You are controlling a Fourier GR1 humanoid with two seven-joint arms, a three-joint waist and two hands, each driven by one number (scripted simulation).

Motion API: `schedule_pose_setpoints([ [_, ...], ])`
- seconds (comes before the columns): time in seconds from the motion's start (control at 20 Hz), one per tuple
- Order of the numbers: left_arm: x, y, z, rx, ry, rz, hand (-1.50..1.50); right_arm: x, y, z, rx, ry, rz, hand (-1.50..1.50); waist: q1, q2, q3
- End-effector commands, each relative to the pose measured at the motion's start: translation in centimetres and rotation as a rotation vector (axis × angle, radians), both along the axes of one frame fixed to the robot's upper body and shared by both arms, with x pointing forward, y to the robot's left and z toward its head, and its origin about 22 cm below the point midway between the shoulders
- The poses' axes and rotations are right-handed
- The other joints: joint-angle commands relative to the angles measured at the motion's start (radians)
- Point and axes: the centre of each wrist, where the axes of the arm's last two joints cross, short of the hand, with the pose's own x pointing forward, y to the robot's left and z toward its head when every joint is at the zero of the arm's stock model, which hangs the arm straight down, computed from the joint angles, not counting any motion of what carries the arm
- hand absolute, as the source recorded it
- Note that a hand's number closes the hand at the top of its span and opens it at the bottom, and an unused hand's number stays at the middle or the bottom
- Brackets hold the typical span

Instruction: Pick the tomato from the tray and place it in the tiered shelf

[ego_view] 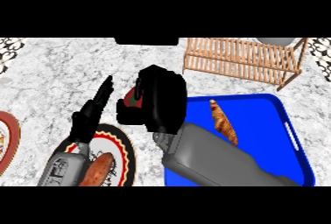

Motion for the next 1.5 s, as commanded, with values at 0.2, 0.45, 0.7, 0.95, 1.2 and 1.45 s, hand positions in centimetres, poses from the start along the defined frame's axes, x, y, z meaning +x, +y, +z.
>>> schedule_pose_setpoints([
  [0.2,-0.7,1.8,-0.4,0.009,0.008,0.022,0.00,0.9,1.4,6.8,0.045,-0.067,-0.286,1.50,-0.018,-0.009,-0.001],
  [0.45,-0.5,0.4,-0.9,0.005,0.004,0.029,0.00,1.8,0.8,9.5,0.061,-0.169,-0.381,1.50,-0.035,-0.003,0.000],
  [0.7,-0.1,0.6,0.1,-0.004,0.000,0.031,0.00,2.5,0.7,11.9,-0.032,-0.212,-0.483,1.50,-0.036,-0.003,0.000],
  [0.95,-1.1,0.3,-0.5,0.007,0.005,0.034,0.00,3.3,-0.5,15.2,-0.013,-0.233,-0.529,1.50,-0.034,-0.002,0.001],
  [1.2,-1.3,0.2,-0.2,0.005,-0.020,0.011,0.00,5.4,-2.9,16.5,-0.016,-0.292,-0.590,1.50,-0.030,0.003,0.001],
  [1.45,-0.5,1.5,1.6,0.014,-0.014,0.033,0.00,7.5,-4.1,17.3,-0.088,-0.303,-0.635,1.50,-0.022,0.006,0.001],
])
